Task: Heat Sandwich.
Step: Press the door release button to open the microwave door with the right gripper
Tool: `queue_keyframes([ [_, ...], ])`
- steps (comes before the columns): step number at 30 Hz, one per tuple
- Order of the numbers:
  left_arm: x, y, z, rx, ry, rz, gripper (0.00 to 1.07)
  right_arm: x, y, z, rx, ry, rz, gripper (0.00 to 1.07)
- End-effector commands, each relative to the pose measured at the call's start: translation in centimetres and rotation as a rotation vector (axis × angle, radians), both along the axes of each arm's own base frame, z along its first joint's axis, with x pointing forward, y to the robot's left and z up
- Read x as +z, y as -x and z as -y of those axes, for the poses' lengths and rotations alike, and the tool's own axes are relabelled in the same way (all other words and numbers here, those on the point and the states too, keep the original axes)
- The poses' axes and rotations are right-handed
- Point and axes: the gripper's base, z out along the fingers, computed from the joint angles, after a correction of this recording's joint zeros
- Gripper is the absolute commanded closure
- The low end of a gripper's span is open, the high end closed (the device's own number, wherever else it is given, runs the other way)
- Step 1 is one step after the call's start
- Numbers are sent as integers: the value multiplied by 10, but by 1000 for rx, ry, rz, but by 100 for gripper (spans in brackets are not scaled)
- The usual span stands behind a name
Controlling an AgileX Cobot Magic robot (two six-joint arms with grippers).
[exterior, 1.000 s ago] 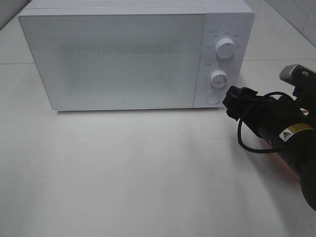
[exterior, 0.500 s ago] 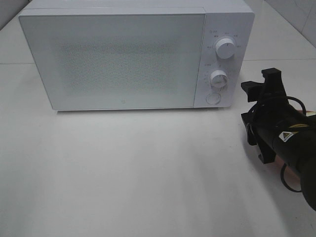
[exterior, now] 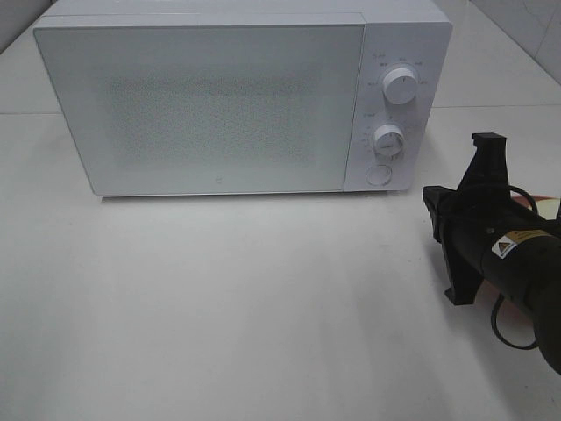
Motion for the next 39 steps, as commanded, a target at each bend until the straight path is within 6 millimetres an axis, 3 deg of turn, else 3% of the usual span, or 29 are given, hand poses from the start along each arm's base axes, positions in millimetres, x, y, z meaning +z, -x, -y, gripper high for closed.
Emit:
queue_keyframes([
  [1, -1, 4, 0, 1, -2, 28, 3, -2, 2, -2, 16, 1, -29, 107],
  [15, -1, 4, 0, 1, -2, 28, 3, -4, 0, -3, 19, -3, -66, 105],
  [20, -1, 4, 0, 1, -2, 28, 3, -3, -9, -13, 56, -13, -75, 105],
  [39, -1, 4, 0, 1, -2, 28, 3, -30, -59, -29, 64, 3, -142, 105],
])
